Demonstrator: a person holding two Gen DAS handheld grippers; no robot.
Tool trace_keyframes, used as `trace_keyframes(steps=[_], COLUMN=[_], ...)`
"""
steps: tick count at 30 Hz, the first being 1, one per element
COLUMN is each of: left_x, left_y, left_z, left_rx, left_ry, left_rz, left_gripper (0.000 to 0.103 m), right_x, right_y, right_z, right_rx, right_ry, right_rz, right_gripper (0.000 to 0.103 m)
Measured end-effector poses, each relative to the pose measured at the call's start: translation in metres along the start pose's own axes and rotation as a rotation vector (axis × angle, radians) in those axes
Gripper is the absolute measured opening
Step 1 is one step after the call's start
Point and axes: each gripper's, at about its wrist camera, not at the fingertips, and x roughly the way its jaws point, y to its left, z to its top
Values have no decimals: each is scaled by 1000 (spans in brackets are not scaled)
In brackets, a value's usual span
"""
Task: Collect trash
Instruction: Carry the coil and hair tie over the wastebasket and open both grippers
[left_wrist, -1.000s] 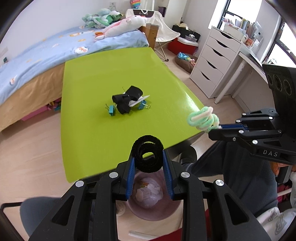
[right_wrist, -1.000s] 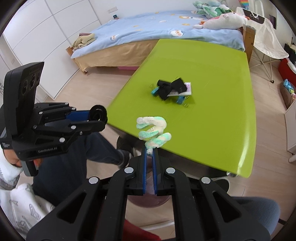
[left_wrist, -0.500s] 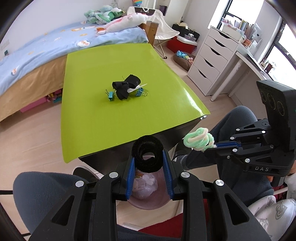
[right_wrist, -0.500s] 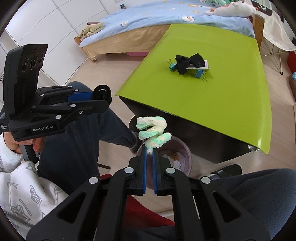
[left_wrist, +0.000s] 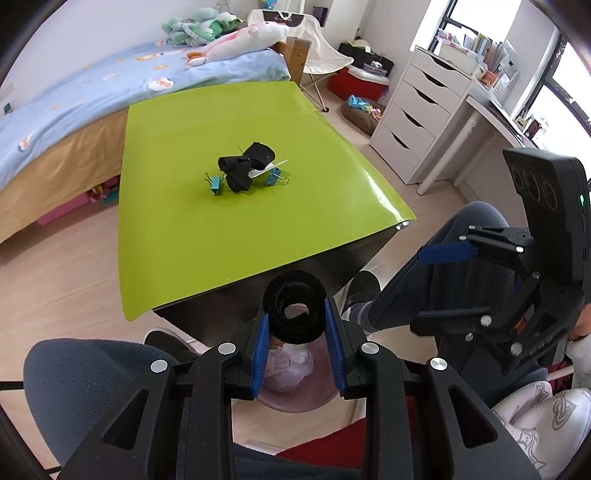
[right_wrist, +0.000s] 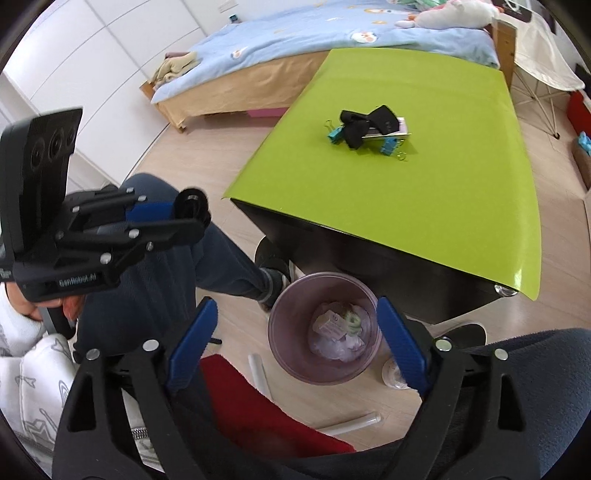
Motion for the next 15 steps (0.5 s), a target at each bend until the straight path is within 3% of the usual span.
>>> trace_keyframes(steps=[15], left_x=[2], left_y=[-16], left_z=[0], left_rx=[62], left_ry=[25], left_rz=[-58], left_gripper=[32], right_x=[-25], right_y=[-18], right_z=[2], right_rx=[51], right_ry=[-61], right_rz=[-51], right_gripper=[95])
